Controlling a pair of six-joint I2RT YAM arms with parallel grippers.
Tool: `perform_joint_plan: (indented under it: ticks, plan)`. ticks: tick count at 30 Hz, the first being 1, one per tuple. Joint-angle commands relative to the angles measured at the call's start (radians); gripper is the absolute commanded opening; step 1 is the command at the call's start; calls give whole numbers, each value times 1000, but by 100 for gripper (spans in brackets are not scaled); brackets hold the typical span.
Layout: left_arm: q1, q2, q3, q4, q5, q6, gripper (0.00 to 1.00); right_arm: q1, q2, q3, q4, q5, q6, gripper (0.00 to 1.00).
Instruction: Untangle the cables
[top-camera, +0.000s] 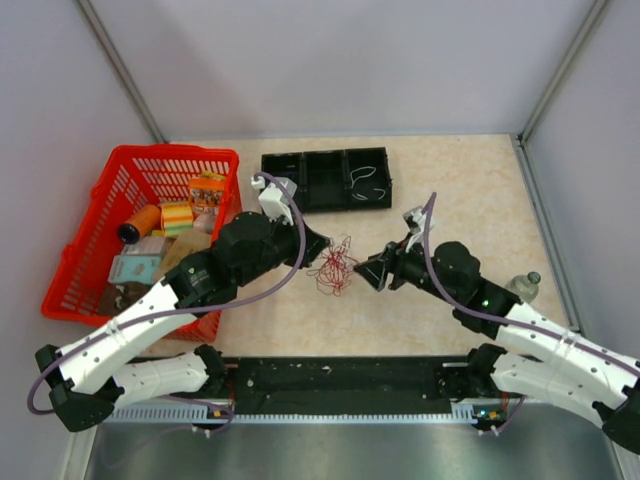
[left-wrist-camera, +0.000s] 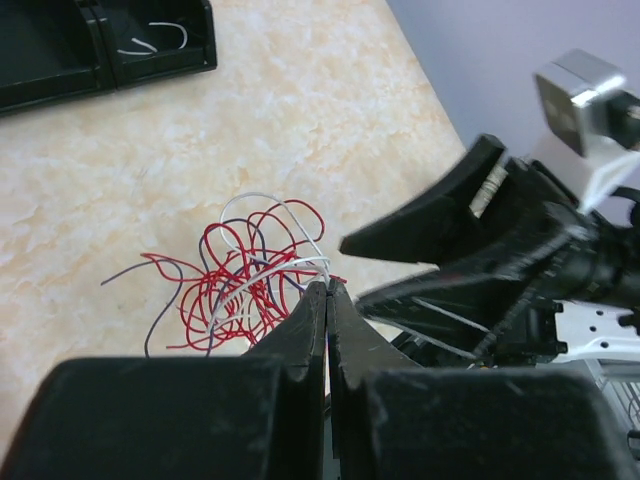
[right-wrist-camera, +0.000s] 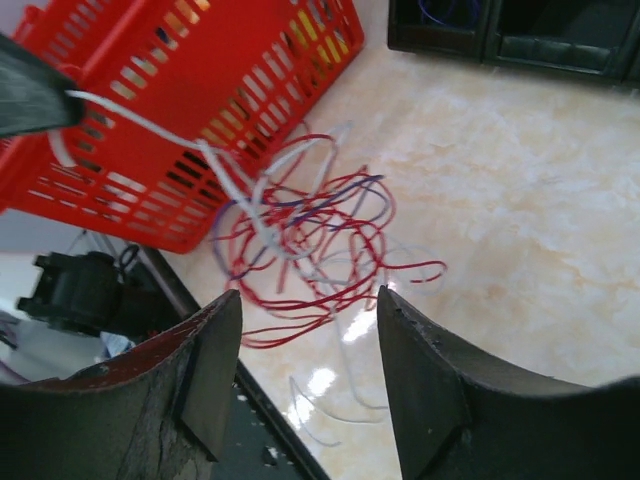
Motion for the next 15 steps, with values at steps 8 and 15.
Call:
perform_joint_plan:
  ticks: [8, 15]
  plan:
    - [2, 8, 46, 4, -74, -42, 0, 203, 128, 33, 184, 108, 227, 47]
    - [2, -6, 34, 13, -74, -47, 0, 227, 222, 58, 230, 150, 218, 43]
